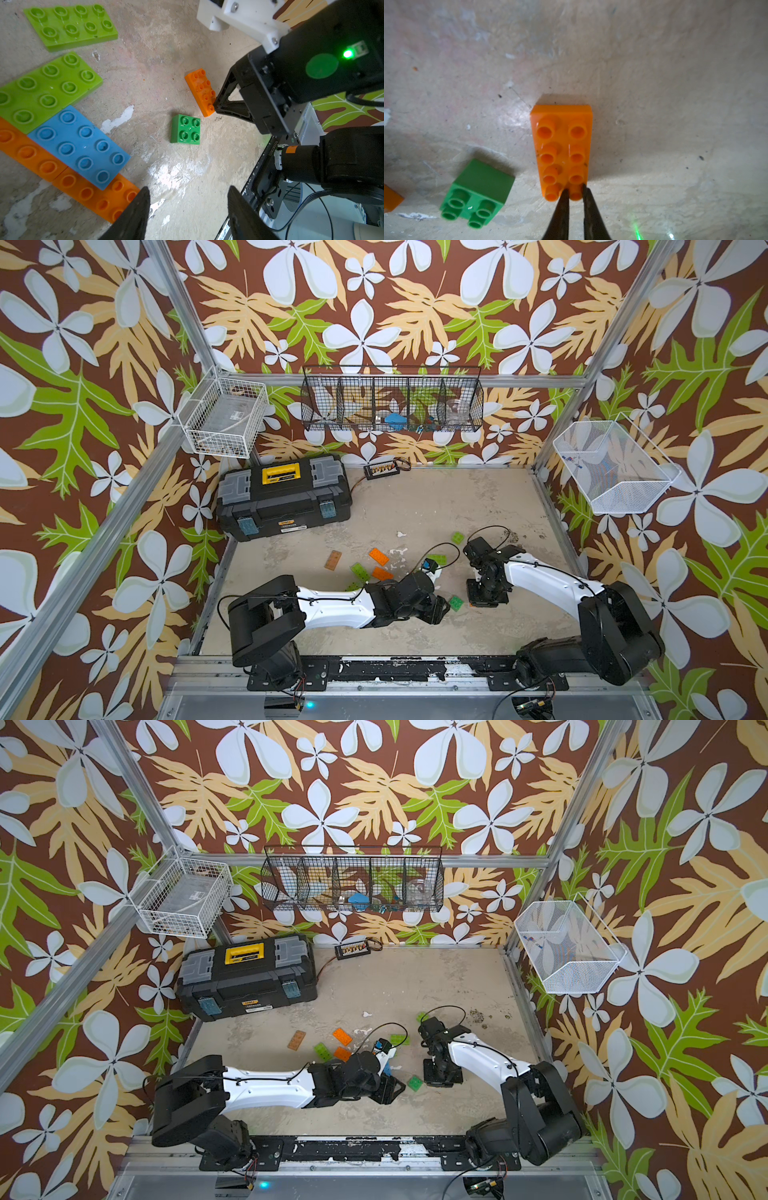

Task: Assemble a small pinwheel with lego
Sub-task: Pick up the lego brick from the center of the board.

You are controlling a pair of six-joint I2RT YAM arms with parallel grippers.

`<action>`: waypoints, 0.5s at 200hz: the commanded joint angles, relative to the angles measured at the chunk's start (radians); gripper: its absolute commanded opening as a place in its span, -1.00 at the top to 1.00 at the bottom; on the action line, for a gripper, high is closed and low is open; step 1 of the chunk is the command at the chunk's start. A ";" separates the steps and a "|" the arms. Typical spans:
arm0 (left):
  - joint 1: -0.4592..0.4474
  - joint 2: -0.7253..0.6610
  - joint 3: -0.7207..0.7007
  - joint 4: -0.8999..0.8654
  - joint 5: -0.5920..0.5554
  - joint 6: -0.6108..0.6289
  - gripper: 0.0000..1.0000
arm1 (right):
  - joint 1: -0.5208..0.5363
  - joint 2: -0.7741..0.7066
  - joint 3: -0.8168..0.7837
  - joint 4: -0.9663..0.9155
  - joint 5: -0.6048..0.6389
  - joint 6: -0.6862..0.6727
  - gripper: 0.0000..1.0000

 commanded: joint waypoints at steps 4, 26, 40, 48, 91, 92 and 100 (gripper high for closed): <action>-0.001 -0.004 0.003 0.005 -0.007 -0.001 -0.22 | 0.001 -0.020 0.022 -0.018 0.022 0.004 0.66; -0.001 -0.003 0.004 0.005 -0.007 -0.001 -0.22 | 0.000 -0.022 0.032 -0.025 0.029 0.005 0.66; -0.001 -0.001 0.006 0.004 -0.006 -0.001 -0.22 | 0.001 -0.014 0.031 -0.019 0.029 0.005 0.66; -0.001 -0.001 0.007 0.003 -0.006 0.000 -0.22 | 0.001 -0.005 0.027 -0.015 0.030 0.005 0.66; -0.001 0.001 0.009 0.000 -0.007 0.000 -0.22 | 0.001 0.018 0.006 -0.005 0.043 0.002 0.68; -0.001 0.001 0.009 0.000 -0.006 0.001 -0.22 | 0.001 0.018 0.006 -0.004 0.043 0.002 0.68; -0.001 0.002 0.010 0.000 -0.006 0.000 -0.22 | 0.000 0.021 0.003 -0.003 0.042 0.002 0.68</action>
